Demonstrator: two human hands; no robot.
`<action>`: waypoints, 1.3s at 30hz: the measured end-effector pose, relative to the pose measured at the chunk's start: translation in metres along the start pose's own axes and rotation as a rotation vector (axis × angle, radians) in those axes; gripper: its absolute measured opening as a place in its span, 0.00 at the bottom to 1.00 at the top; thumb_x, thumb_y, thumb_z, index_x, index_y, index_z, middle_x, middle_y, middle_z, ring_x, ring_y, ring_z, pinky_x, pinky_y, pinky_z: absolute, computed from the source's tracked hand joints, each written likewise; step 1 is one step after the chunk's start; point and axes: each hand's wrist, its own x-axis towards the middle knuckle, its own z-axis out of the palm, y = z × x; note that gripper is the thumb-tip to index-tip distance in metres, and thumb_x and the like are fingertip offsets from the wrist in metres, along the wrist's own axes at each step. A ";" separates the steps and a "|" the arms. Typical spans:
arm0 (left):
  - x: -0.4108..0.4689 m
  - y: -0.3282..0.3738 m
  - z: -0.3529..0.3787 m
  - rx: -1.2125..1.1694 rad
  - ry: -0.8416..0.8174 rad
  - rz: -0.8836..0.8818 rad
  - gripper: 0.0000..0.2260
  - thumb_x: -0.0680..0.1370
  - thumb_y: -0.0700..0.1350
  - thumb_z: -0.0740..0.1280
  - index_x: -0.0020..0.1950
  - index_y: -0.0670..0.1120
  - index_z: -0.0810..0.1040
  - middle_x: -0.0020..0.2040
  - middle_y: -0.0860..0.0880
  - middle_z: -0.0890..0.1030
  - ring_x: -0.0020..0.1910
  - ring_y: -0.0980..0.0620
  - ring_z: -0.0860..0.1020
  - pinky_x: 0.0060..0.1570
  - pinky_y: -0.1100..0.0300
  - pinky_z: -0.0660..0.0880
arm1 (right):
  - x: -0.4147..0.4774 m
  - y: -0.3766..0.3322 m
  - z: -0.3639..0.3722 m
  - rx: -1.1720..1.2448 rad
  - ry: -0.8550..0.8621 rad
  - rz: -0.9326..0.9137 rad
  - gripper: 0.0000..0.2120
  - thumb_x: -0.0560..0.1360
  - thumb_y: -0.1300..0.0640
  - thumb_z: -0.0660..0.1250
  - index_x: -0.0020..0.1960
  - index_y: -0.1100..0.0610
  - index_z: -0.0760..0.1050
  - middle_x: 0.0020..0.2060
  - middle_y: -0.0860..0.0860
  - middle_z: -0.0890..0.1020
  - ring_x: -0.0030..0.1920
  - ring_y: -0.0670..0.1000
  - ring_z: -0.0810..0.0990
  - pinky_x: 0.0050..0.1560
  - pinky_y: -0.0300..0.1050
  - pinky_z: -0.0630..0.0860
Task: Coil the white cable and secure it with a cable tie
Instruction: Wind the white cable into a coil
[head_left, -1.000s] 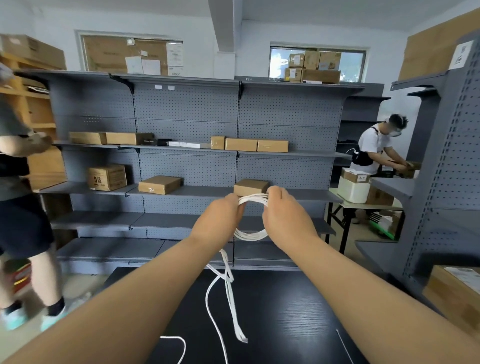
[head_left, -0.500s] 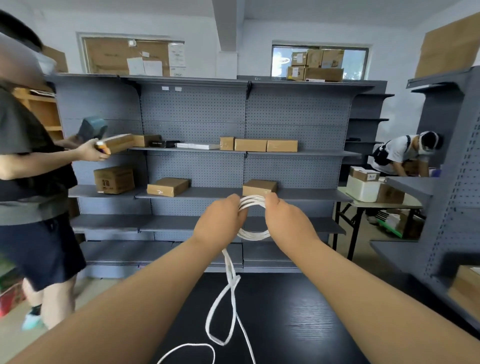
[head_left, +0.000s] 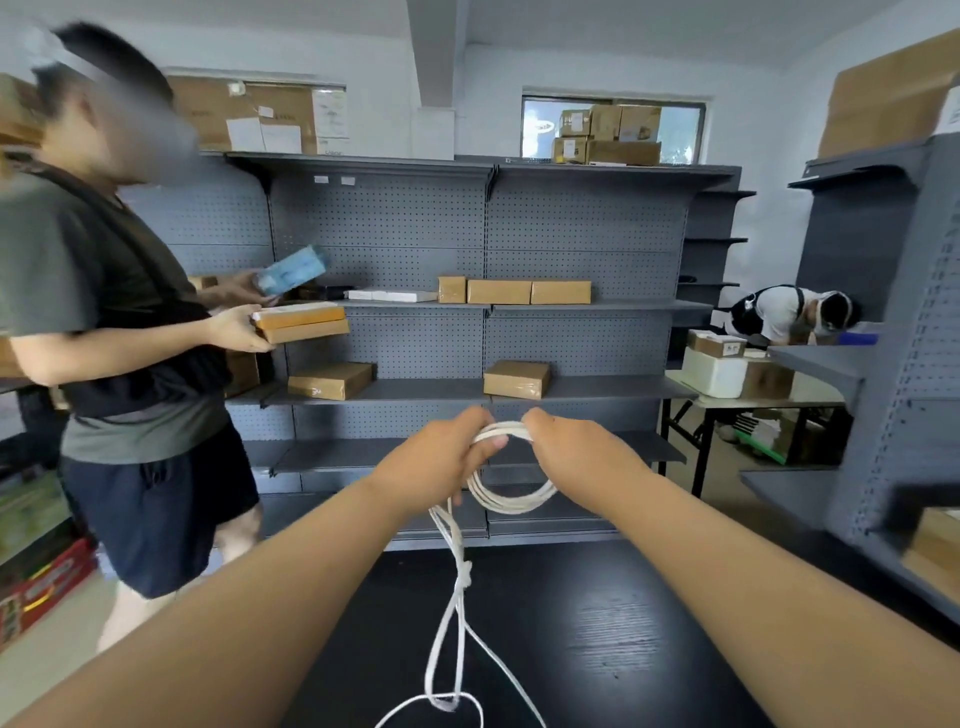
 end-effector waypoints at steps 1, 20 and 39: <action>-0.001 -0.006 -0.002 -0.018 -0.059 -0.003 0.09 0.80 0.55 0.56 0.46 0.51 0.68 0.34 0.50 0.75 0.28 0.49 0.78 0.35 0.54 0.75 | -0.001 -0.004 0.000 -0.025 -0.037 -0.024 0.03 0.78 0.62 0.53 0.47 0.55 0.59 0.31 0.50 0.67 0.35 0.56 0.73 0.28 0.47 0.62; -0.004 0.006 0.032 -0.711 0.332 -0.212 0.18 0.81 0.53 0.55 0.36 0.44 0.70 0.27 0.47 0.68 0.24 0.53 0.70 0.33 0.57 0.75 | 0.004 -0.027 0.000 0.166 0.057 0.165 0.06 0.81 0.57 0.50 0.45 0.55 0.60 0.38 0.56 0.75 0.35 0.58 0.70 0.33 0.48 0.63; 0.018 0.029 0.061 -0.396 0.473 -0.117 0.15 0.80 0.52 0.57 0.39 0.44 0.69 0.33 0.51 0.72 0.35 0.52 0.71 0.35 0.64 0.65 | -0.009 0.008 0.000 0.303 0.251 0.507 0.11 0.82 0.54 0.51 0.54 0.60 0.66 0.47 0.60 0.80 0.46 0.61 0.79 0.37 0.46 0.66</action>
